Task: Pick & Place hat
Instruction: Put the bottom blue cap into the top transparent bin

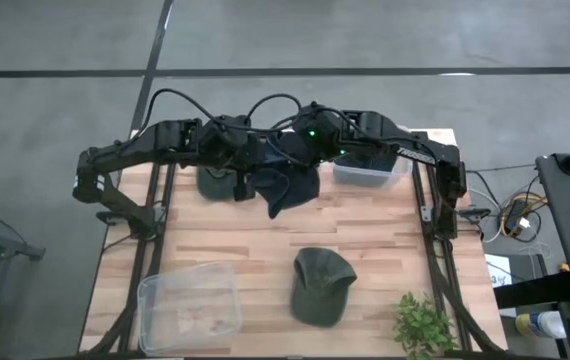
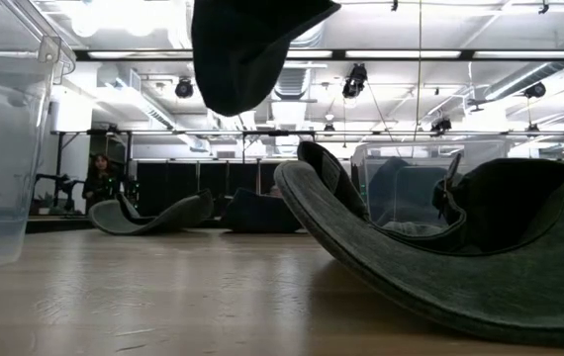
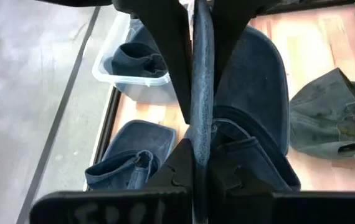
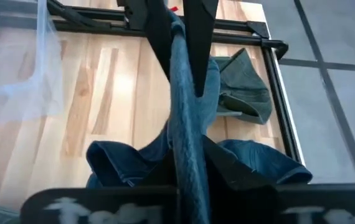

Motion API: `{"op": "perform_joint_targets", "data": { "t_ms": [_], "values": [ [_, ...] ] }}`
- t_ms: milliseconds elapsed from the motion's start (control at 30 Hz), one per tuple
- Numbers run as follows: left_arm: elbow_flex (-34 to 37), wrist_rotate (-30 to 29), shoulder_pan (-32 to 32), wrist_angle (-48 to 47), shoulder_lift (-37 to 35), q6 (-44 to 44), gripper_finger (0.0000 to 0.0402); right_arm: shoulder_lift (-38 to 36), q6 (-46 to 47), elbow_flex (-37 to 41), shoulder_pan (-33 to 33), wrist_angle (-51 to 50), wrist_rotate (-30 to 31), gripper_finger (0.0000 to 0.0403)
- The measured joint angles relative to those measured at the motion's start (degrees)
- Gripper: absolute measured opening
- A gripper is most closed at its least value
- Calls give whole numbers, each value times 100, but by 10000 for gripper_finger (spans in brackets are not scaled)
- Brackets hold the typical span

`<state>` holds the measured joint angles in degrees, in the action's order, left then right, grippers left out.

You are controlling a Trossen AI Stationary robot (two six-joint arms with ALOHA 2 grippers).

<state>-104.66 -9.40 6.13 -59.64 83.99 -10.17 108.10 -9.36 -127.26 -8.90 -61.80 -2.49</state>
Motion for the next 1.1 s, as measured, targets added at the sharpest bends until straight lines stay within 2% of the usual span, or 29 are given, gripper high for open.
{"op": "perform_joint_targets", "data": {
  "t_ms": [267, 367, 500, 600, 667, 867, 1100],
  "values": [
    [2, 6, 1, 161, 2, 115, 58, -27, -12, 2, 1, -186, 319, 10],
    [2, -101, 1, 164, -18, 31, 65, -30, 11, 4, 8, -296, 705, 10],
    [2, -1053, -8, 94, -225, -154, 67, -127, 25, 0, -1, -492, 1691, 9],
    [0, -1961, -2, -3, -456, 165, 68, -350, 7, 0, 7, -600, 2598, 9],
    [0, -2272, 3, -139, -579, 485, 68, -546, -107, 0, 14, -593, 3066, 9],
    [151, -2331, 2, -823, -901, 1577, 69, -1202, -401, 4, 129, -485, 3980, 9],
    [1366, -2298, -2, -875, -1308, 2477, 69, -2168, -416, 24, 477, 0, 4173, 9]
  ]
}}
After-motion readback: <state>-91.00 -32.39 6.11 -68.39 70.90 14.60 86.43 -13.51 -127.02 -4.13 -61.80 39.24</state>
